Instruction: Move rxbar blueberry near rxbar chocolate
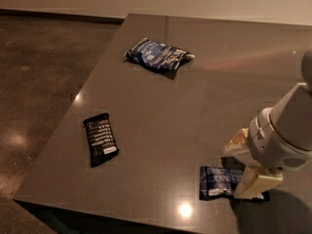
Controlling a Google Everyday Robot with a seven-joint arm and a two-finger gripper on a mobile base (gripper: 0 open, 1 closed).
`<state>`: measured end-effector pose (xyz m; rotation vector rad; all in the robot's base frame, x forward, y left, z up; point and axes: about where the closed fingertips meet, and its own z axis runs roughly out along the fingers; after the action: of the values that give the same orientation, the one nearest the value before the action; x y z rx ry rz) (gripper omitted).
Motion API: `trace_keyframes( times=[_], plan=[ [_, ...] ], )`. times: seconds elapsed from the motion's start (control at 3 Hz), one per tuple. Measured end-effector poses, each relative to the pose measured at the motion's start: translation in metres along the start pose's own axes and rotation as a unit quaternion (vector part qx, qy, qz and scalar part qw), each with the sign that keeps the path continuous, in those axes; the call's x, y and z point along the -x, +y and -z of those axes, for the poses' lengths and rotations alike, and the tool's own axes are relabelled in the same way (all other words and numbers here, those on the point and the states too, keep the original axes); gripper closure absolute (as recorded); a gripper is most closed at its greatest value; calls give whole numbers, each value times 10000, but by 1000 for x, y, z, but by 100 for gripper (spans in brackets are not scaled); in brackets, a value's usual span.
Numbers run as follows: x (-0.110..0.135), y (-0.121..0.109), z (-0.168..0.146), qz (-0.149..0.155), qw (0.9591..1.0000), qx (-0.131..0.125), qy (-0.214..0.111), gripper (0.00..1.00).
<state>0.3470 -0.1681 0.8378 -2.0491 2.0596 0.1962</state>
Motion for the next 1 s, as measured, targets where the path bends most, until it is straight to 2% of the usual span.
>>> trace_keyframes(
  times=[0.67,1.0],
  plan=[
    [7,-4,0,21,10000,19,2,84],
    [23,-16,-1,88,10000,14,-38,100]
  ],
)
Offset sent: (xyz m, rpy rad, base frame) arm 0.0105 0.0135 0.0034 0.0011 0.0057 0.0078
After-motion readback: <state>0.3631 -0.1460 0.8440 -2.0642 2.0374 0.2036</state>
